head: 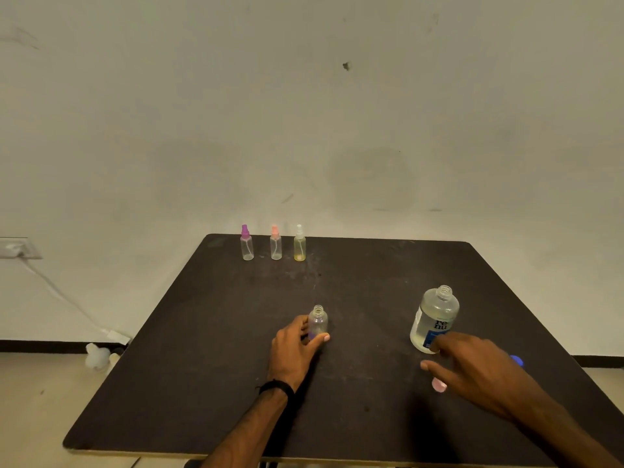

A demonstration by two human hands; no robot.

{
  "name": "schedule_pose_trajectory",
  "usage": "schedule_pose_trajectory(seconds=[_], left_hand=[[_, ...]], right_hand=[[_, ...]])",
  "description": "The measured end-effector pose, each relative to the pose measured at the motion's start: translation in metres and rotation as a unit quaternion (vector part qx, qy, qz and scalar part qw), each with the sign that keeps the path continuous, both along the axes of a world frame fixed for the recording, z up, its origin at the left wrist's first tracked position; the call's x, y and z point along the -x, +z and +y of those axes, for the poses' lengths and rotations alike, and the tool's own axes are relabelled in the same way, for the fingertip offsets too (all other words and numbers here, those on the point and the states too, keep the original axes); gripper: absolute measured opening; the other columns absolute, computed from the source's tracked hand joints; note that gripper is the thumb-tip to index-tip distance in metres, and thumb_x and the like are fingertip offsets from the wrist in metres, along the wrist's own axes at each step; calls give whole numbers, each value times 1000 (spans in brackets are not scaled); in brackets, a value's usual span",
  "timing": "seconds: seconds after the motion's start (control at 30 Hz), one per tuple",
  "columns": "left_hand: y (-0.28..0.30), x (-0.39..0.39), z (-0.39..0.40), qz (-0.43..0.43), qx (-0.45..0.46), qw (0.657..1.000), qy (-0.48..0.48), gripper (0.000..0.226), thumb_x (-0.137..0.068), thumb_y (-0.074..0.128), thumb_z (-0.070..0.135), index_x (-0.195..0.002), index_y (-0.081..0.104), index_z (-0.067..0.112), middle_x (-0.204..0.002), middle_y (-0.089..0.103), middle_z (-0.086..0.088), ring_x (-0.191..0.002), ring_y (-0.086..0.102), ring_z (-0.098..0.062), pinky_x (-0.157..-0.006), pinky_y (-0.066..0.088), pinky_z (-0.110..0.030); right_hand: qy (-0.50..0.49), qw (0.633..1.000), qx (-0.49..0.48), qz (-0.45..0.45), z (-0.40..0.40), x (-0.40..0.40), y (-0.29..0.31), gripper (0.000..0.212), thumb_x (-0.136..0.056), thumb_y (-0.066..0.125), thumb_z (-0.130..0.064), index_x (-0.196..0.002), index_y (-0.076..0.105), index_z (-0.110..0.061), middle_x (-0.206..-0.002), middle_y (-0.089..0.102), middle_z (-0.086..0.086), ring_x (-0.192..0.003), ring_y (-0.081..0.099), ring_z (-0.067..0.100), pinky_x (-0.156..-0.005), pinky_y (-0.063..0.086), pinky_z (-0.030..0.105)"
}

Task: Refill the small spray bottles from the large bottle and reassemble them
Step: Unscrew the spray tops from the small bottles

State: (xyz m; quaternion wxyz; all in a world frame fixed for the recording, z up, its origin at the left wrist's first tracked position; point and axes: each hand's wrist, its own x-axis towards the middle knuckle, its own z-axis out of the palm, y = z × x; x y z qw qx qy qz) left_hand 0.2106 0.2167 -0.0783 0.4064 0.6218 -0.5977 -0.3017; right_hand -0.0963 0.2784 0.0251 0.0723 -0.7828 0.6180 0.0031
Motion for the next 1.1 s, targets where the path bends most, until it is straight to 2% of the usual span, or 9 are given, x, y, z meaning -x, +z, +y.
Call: schedule_pose_trajectory(seconds=[0.07,0.13,0.23,0.37,0.47,0.67,0.73,0.93,1.1], left_hand=[[0,-1,0,14,-5,1000,0,50,-78,82,42,-122,64,26,-114,71,11,-99,66,1,-79,49,-6],[0,-2,0,28,-10,1000,-6,55,-75,84,40,-124,63,25,-117,71,9,-103,66,0,-80,48,-4],[-1,-5,0,51,-21,998,-16,85,-68,89,43,-140,52,18,-132,65,2,-115,61,-4,-90,49,-8],[1,-20,4,62,-23,998,-21,121,-54,84,71,-151,39,16,-145,54,1,-130,54,-10,-105,46,-19],[5,-42,3,53,-13,998,-8,105,-61,72,80,-144,50,20,-138,60,6,-122,58,-4,-97,47,-11],[8,-77,-26,48,16,996,69,47,-87,68,50,-126,64,23,-121,69,11,-104,64,5,-90,49,-8],[7,-81,-44,36,13,997,64,47,-91,69,42,-133,60,24,-127,67,10,-109,63,2,-89,46,-5],[6,-81,-103,37,17,998,46,49,-92,68,38,-138,55,24,-135,62,9,-118,60,-2,-102,49,-20],[1,-83,-137,17,12,999,42,50,-92,68,37,-139,53,25,-136,60,9,-117,59,-1,-93,45,-9]], right_hand=[[23,997,67,-21,-2,-12,14,60,-76,21,-82,-94,57,-37,-86,58,-20,-78,57,1,-68,48,17],[51,991,111,-54,-11,-28,26,47,-85,33,-73,-88,60,-35,-77,58,-19,-73,58,0,-66,49,17],[91,980,150,-89,-34,-59,43,37,-89,44,-63,-85,63,-32,-72,60,-17,-71,58,1,-64,48,16],[88,979,131,-128,-80,-97,54,29,-90,53,-56,-89,66,-30,-75,63,-14,-68,59,3,-63,49,18],[78,976,107,-175,-122,-124,58,27,-90,58,-51,-88,68,-26,-75,64,-11,-69,61,5,-66,52,21],[49,974,41,-216,-216,-176,44,23,-81,73,-35,-94,68,-16,-82,66,-3,-77,63,14,-74,55,28],[27,977,34,-208,-249,-191,37,33,-78,75,-33,-102,64,-14,-90,65,0,-83,62,18,-76,54,31],[-53,975,12,-216,-328,-224,6,64,-72,80,-39,-121,50,-11,-113,59,7,-93,56,21,-75,48,29],[-56,974,-31,-217,-361,-234,-19,53,-71,82,-42,-104,51,-13,-97,56,3,-82,52,15,-63,38,23]])
